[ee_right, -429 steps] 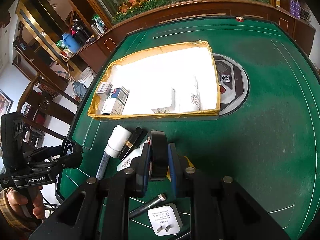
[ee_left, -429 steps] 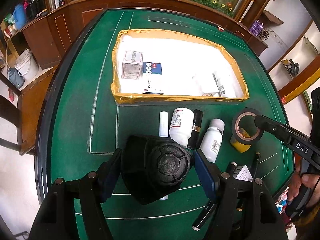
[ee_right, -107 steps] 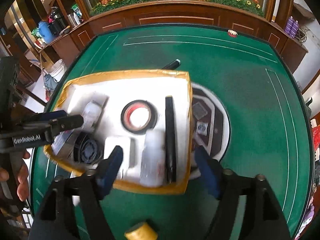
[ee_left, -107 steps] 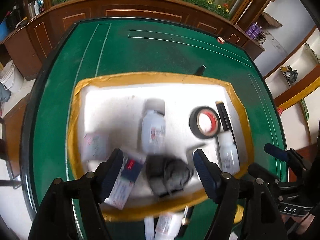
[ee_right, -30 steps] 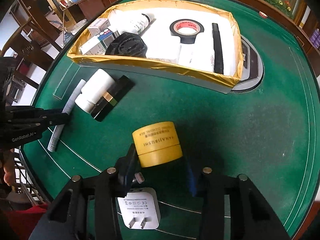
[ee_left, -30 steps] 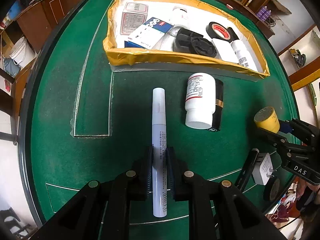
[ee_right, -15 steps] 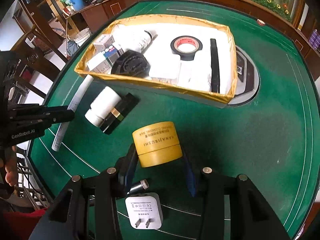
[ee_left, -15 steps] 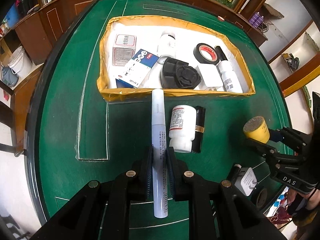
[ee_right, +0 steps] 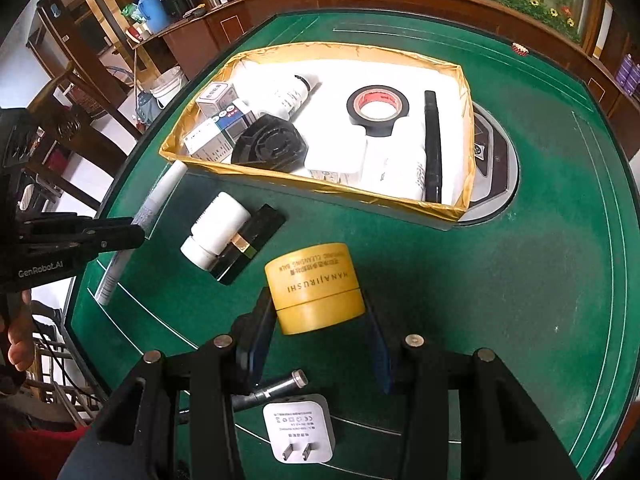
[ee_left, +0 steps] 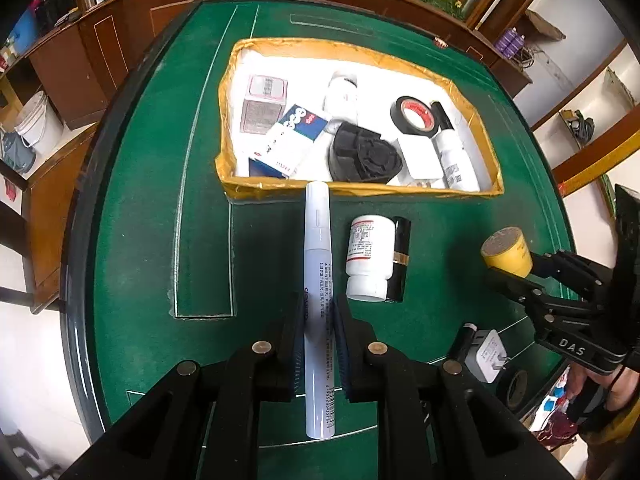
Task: Organize rigid objects
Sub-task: 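Carry the white marker and yellow jar over the tray with both tools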
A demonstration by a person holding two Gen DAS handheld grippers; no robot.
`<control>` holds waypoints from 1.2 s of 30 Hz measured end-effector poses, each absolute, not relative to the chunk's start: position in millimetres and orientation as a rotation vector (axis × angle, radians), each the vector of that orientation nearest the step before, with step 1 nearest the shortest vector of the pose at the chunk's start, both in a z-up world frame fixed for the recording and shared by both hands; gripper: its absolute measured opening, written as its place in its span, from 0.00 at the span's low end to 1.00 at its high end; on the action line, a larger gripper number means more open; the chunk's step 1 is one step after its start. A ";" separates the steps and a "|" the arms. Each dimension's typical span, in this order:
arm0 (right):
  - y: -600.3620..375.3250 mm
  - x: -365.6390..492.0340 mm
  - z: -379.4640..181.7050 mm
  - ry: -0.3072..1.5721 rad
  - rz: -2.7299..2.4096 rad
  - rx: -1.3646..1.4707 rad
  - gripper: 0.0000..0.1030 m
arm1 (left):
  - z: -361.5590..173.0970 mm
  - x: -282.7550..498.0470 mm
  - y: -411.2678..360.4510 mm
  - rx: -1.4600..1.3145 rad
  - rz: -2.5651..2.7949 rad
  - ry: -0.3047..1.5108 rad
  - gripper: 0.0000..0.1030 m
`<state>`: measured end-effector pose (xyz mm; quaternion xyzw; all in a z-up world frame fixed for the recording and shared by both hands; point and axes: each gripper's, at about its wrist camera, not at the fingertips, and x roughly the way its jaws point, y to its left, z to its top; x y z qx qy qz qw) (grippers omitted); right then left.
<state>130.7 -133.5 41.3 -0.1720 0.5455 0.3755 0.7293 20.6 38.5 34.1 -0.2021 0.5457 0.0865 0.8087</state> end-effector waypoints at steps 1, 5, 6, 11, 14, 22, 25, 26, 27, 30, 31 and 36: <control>-132.7 130.6 42.2 1.200 0.828 -0.377 0.40 | 37.8 20.2 38.9 -0.430 0.182 1.160 0.14; -128.4 131.0 47.1 1.190 0.834 -0.371 0.40 | 52.3 23.8 42.2 -0.422 0.170 1.134 0.14; -126.7 131.3 48.4 1.187 0.835 -0.370 0.40 | 56.0 26.0 43.9 -0.421 0.168 1.126 0.14; -117.5 135.7 54.3 1.171 0.835 -0.369 0.40 | 73.8 43.8 57.5 -0.405 0.166 1.092 0.14; -111.1 138.9 57.5 1.159 0.834 -0.370 0.40 | 77.7 58.1 70.0 -0.415 0.169 1.089 0.14; -94.7 156.6 60.7 1.141 0.814 -0.355 0.40 | 74.7 101.1 91.1 -0.449 0.157 1.090 0.14; -86.4 167.4 60.7 1.139 0.804 -0.347 0.40 | 71.1 121.0 96.4 -0.464 0.143 1.093 0.14; -83.3 172.2 60.4 1.138 0.799 -0.345 0.40 | 69.2 128.1 98.8 -0.473 0.137 1.096 0.14; -80.4 175.8 60.2 1.139 0.794 -0.340 0.40 | 67.2 134.7 100.6 -0.484 0.133 1.100 0.14; -72.4 188.8 58.1 1.147 0.780 -0.316 0.40 | 60.2 154.7 104.3 -0.507 0.115 1.109 0.14; -69.5 193.0 56.9 1.150 0.775 -0.309 0.40 | 56.8 161.5 105.3 -0.508 0.112 1.116 0.14; -54.7 210.7 50.2 1.172 0.756 -0.293 0.40 | 38.7 183.3 110.5 -0.531 0.104 1.151 0.14</control>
